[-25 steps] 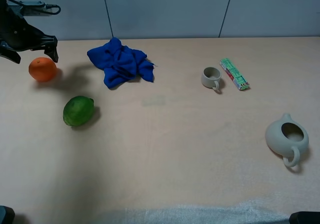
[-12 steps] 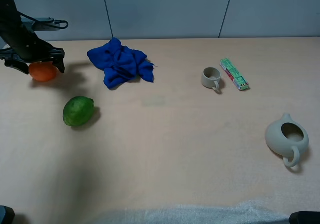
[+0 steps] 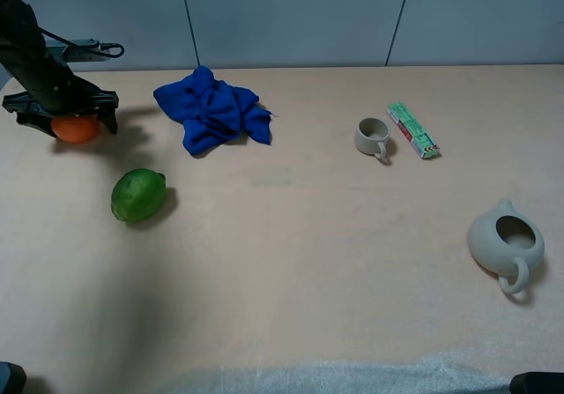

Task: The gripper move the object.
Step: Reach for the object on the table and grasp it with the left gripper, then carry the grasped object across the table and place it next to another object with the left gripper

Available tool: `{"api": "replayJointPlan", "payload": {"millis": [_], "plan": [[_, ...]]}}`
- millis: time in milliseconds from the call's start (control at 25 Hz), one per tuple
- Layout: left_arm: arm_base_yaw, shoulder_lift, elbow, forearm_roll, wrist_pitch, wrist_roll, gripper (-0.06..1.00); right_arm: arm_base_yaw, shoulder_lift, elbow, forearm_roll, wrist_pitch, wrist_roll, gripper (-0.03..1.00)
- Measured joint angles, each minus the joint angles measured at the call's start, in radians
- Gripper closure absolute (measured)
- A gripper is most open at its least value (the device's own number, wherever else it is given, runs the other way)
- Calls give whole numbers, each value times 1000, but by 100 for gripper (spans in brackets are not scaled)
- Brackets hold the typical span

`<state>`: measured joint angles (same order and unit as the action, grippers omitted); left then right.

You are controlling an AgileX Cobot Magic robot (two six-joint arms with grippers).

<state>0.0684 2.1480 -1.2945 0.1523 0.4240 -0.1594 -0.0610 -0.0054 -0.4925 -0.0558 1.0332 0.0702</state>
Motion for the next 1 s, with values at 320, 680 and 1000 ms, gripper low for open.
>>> {"api": "replayJointPlan", "payload": {"millis": [320,680,1000], "plan": [[1,1,0,0,-3,-2,20,0,0,0,0,0,0,27],[1,1,0,0,-3,-3,20,0,0,0,0,0,0,27],[1,-19,0,0,15,-3,20,0,0,0,0,0,0,27]]}}
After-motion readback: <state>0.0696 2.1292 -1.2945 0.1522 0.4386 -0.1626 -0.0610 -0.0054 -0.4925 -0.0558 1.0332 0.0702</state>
